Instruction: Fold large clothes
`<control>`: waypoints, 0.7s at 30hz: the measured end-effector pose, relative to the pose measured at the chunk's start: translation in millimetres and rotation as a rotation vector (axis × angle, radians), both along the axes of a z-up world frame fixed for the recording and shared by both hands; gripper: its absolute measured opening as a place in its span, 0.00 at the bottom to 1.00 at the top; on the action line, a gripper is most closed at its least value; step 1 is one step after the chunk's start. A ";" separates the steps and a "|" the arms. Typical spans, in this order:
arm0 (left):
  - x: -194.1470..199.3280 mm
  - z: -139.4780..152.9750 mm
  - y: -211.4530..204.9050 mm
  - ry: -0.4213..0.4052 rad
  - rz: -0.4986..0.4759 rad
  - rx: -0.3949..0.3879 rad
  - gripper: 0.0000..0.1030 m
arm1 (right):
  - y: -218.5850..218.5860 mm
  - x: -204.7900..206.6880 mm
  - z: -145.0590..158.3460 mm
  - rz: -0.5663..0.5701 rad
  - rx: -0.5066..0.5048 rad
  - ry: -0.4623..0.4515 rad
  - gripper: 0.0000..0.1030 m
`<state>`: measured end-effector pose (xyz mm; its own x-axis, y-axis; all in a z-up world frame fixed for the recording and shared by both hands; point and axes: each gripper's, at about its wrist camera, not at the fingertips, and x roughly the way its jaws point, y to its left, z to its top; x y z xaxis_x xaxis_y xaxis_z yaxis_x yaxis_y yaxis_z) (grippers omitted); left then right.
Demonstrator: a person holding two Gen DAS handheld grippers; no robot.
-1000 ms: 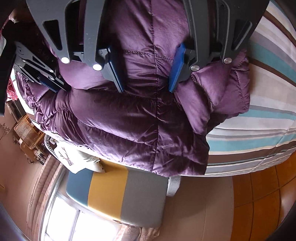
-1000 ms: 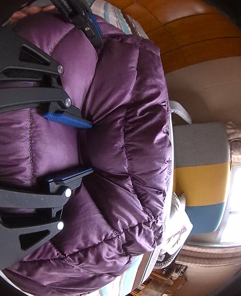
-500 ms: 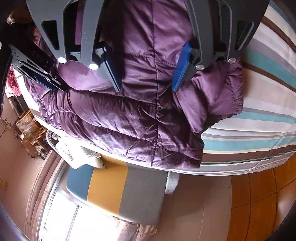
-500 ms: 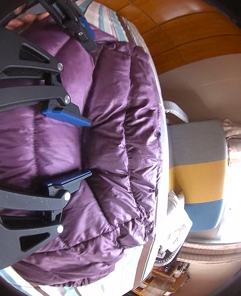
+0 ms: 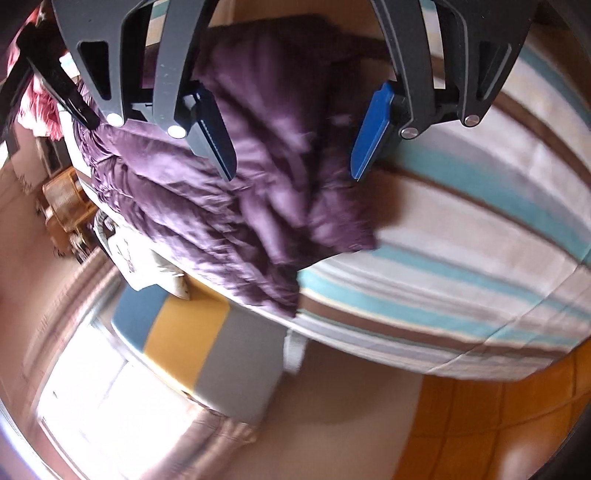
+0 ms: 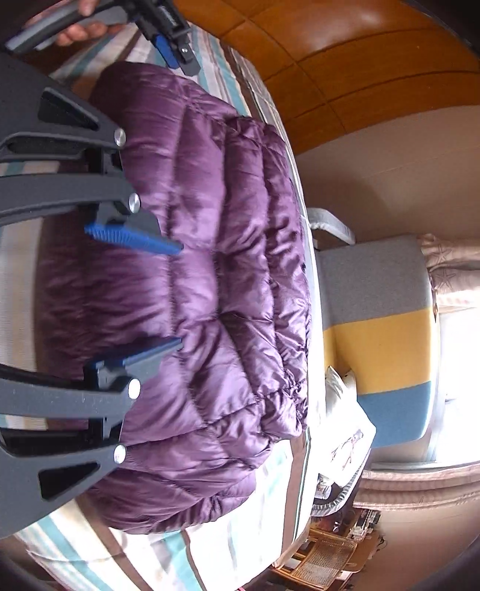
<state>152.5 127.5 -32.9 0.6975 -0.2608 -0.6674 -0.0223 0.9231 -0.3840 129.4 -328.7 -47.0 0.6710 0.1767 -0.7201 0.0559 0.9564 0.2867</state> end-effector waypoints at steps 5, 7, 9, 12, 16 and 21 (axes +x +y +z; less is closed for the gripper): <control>-10.4 -25.4 27.9 0.071 0.049 -0.108 0.67 | 7.6 -12.0 -2.0 0.032 0.003 0.000 0.37; -13.5 -35.6 34.9 0.090 0.046 -0.174 0.68 | 12.9 -9.1 -8.5 0.034 -0.005 0.016 0.37; -13.5 -42.5 36.6 0.106 0.043 -0.231 0.68 | 15.0 -5.9 -17.0 0.041 -0.007 0.036 0.37; -8.8 -53.6 38.9 0.141 0.038 -0.343 0.67 | 18.3 -1.3 -27.7 0.046 -0.019 0.062 0.37; -3.2 -60.5 30.3 0.149 0.014 -0.422 0.70 | 22.0 0.8 -34.8 0.052 -0.031 0.074 0.37; 2.7 -65.0 17.1 0.145 -0.015 -0.420 0.70 | 21.1 -0.6 -28.6 0.053 -0.029 0.067 0.37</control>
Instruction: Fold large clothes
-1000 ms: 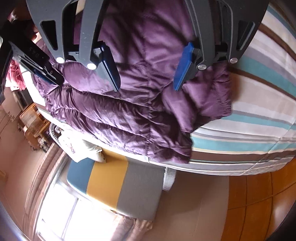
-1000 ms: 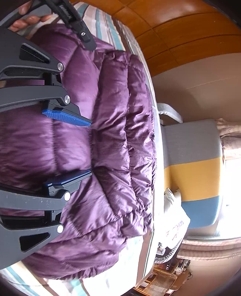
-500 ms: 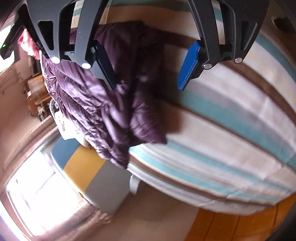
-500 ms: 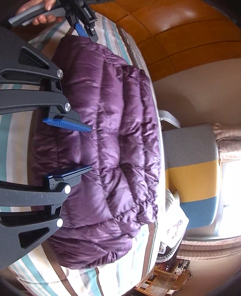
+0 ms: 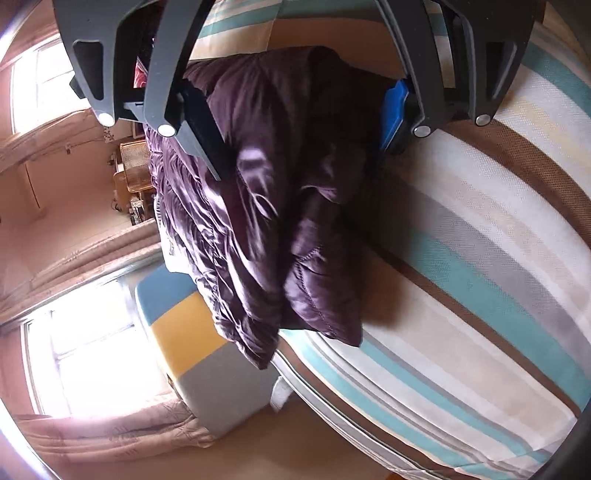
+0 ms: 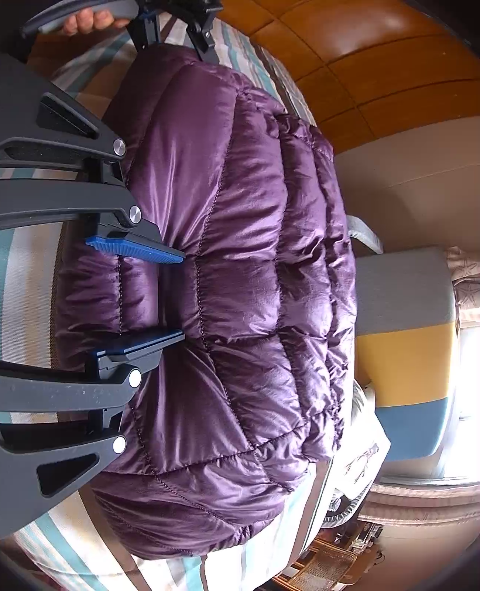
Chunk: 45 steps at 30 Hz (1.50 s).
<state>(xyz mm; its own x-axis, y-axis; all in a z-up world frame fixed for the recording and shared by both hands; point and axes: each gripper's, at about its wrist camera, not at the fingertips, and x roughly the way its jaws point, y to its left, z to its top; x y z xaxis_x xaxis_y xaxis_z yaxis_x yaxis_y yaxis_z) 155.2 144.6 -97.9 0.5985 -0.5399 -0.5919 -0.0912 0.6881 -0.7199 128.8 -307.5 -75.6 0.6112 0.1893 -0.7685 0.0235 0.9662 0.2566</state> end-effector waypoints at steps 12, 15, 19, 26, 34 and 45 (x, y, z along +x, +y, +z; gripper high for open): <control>-1.3 -5.9 4.7 -0.008 0.008 -0.066 0.52 | 19.1 -16.1 13.0 0.048 0.018 -0.012 0.25; 0.1 -9.0 6.3 -0.020 -0.005 -0.102 0.35 | 19.0 -14.8 7.7 0.048 0.022 -0.001 0.25; 1.2 -7.2 7.0 -0.041 -0.019 -0.133 0.17 | 20.9 -15.6 0.3 0.047 0.015 0.000 0.25; -2.5 23.2 0.1 -0.130 -0.050 -0.127 0.14 | 23.7 -15.3 -12.7 0.039 0.021 0.002 0.25; 5.5 81.0 -40.5 -0.265 -0.169 -0.134 0.13 | 14.7 -22.0 -17.3 0.015 0.090 -0.011 0.25; 28.4 134.9 -136.7 -0.363 -0.414 -0.115 0.12 | -10.4 -31.2 -11.7 0.010 0.177 -0.024 0.25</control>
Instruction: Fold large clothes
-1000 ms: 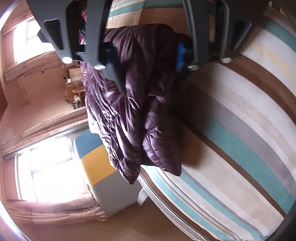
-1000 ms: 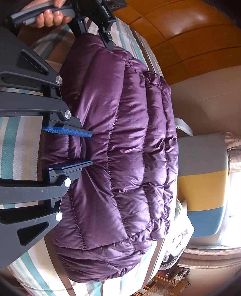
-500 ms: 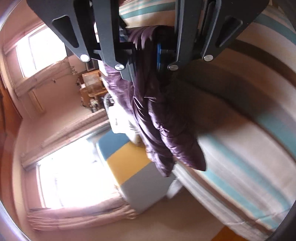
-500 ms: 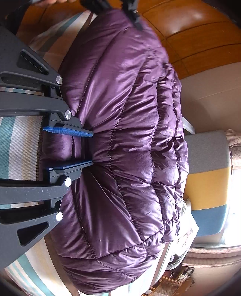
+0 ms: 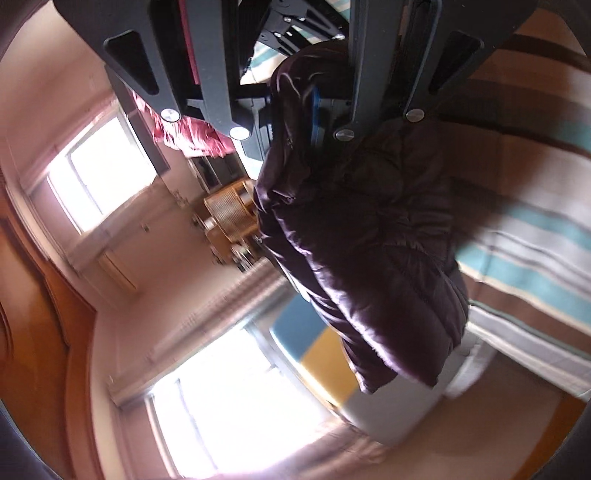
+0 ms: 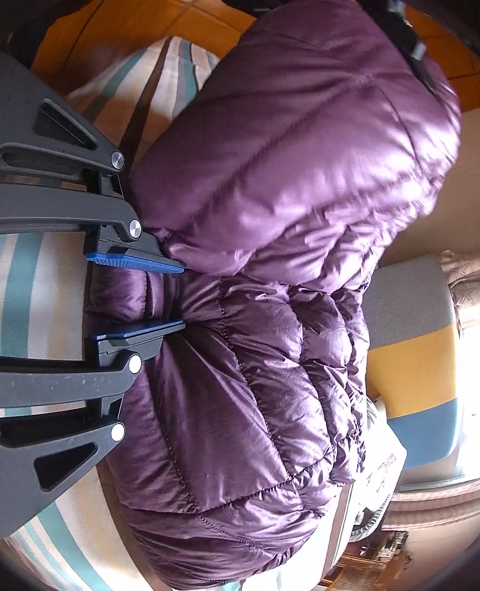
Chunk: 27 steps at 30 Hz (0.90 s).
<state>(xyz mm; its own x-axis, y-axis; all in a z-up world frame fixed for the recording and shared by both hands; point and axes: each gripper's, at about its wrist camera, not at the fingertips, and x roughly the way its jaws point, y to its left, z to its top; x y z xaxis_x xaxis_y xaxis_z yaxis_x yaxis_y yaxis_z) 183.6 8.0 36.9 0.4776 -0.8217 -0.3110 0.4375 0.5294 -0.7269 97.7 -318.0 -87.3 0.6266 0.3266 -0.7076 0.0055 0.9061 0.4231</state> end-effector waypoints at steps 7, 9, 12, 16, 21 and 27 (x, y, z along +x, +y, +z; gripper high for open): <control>3.4 1.5 -40.7 -0.008 -0.096 0.054 0.12 | -32.7 -22.1 16.9 -0.043 0.004 -0.001 0.25; 7.4 -1.4 -51.7 0.011 -0.108 0.072 0.12 | -44.5 -32.4 20.9 -0.073 -0.027 0.000 0.25; 12.7 -6.8 -73.3 0.031 -0.123 0.115 0.12 | -63.5 -44.9 21.3 -0.129 -0.067 0.017 0.25; 18.1 -18.0 -103.4 0.074 -0.161 0.160 0.12 | -97.3 -51.3 16.0 -0.215 -0.076 0.056 0.25; 35.6 -57.3 -138.7 0.202 -0.207 0.197 0.13 | -119.2 -56.3 6.6 -0.267 -0.084 0.083 0.25; 34.1 -33.5 -118.2 0.203 -0.287 0.083 0.52 | -123.8 -62.6 -6.4 -0.258 -0.087 0.104 0.25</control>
